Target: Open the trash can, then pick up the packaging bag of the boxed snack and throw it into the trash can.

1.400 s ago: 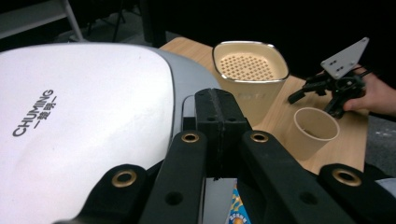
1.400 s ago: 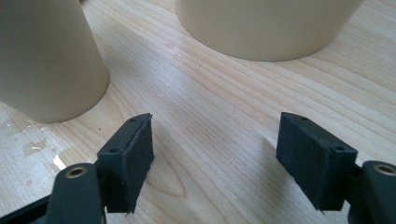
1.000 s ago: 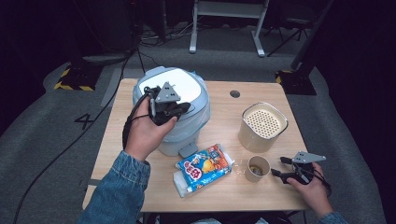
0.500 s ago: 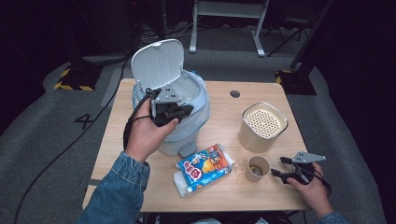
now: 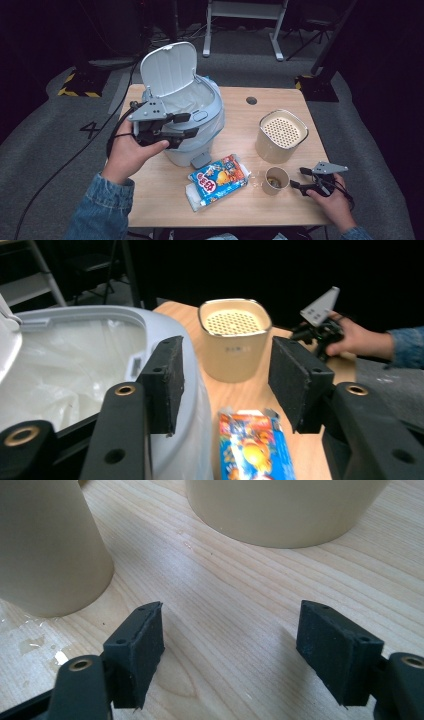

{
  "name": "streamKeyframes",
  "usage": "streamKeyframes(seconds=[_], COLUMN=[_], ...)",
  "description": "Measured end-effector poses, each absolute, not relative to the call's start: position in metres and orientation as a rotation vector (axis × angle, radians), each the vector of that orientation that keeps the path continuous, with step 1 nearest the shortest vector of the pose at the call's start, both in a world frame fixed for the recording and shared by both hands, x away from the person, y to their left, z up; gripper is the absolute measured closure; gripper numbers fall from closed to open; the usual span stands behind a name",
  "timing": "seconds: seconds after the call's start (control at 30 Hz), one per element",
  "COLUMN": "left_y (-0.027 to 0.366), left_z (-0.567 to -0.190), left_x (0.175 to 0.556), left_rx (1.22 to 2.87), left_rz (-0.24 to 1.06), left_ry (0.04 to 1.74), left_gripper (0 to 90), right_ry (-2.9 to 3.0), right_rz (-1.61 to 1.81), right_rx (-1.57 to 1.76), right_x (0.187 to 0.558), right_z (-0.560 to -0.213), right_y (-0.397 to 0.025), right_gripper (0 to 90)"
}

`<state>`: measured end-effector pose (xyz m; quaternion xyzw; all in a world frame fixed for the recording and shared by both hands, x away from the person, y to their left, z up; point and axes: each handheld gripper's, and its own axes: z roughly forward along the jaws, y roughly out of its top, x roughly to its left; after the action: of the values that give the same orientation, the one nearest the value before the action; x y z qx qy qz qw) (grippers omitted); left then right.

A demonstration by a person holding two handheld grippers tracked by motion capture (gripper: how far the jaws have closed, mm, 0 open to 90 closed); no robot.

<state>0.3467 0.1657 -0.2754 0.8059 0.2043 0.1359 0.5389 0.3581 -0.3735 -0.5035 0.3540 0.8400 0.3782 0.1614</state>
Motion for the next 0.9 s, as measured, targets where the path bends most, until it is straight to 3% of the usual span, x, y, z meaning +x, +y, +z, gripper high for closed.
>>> streamKeyframes(seconds=[0.3,0.37,0.7,0.9], left_y=[0.194,0.198,0.208,0.208], left_z=[-0.314,-0.328,-0.406,-0.433], left_x=[0.325,0.321,0.32,0.325], left_rx=[1.993,1.991,2.02,2.062], left_rz=[0.404,0.42,0.349,0.318], left_ry=[0.555,0.582,0.736,0.793], left_gripper=[43.4,43.5,43.0,41.8], right_ry=[2.396,2.394,2.421,2.423], right_rz=[1.081,1.083,1.121,1.134], right_rx=[1.016,1.016,1.04,1.035], right_x=[0.359,0.358,0.347,0.344], right_z=[-0.503,-0.502,-0.48,-0.472], right_y=[-0.374,-0.376,-0.38,-0.38], right_gripper=[27.5,32.2,37.5,38.4])
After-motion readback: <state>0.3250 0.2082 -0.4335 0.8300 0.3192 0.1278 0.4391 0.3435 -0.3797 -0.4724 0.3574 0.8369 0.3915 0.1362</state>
